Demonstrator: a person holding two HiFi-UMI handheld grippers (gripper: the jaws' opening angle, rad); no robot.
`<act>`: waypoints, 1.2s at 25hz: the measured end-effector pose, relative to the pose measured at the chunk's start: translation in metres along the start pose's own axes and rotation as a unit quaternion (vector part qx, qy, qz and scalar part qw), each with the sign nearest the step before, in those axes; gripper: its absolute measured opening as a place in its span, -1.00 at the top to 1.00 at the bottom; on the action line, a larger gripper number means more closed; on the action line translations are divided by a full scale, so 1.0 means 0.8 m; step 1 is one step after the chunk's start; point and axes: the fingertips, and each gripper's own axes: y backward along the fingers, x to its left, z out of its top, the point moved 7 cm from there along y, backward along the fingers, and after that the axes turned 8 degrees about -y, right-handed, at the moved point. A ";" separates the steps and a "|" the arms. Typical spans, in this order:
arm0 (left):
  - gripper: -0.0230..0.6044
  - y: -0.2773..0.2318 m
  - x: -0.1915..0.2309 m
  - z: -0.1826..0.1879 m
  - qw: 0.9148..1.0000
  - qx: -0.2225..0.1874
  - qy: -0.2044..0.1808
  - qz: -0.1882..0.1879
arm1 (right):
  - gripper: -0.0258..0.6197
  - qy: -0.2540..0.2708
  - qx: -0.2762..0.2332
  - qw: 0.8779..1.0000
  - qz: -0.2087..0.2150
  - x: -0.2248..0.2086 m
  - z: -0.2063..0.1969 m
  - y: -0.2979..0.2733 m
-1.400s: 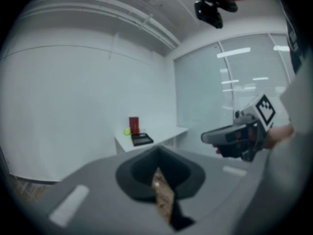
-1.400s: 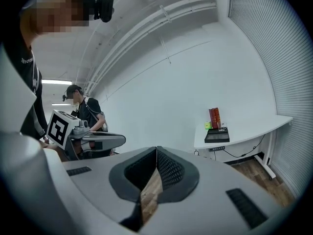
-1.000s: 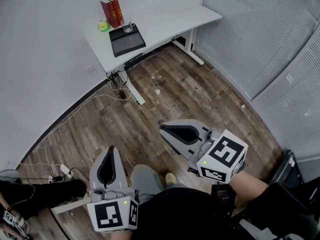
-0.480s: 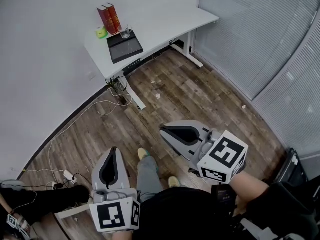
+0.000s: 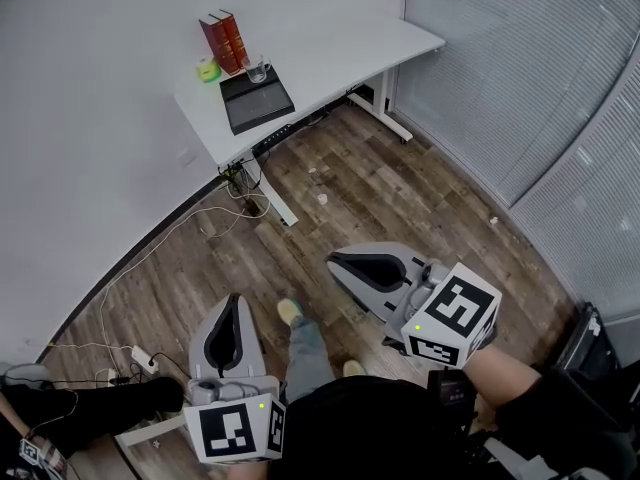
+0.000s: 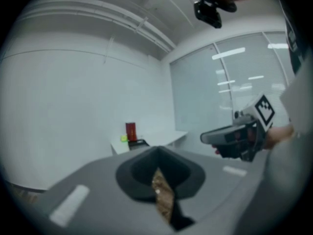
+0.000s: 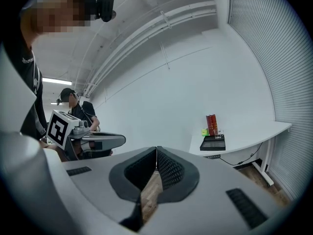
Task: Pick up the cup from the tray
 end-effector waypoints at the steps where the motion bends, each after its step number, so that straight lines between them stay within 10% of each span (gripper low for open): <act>1: 0.91 -0.003 0.004 -0.001 1.000 0.001 0.001 0.000 | 0.87 -0.001 0.001 1.000 0.000 -0.002 0.000 -0.005; 30: 0.91 -0.196 0.166 -0.022 0.999 0.029 0.004 -0.040 | 0.87 -0.030 0.035 0.998 -0.033 -0.114 0.039 -0.206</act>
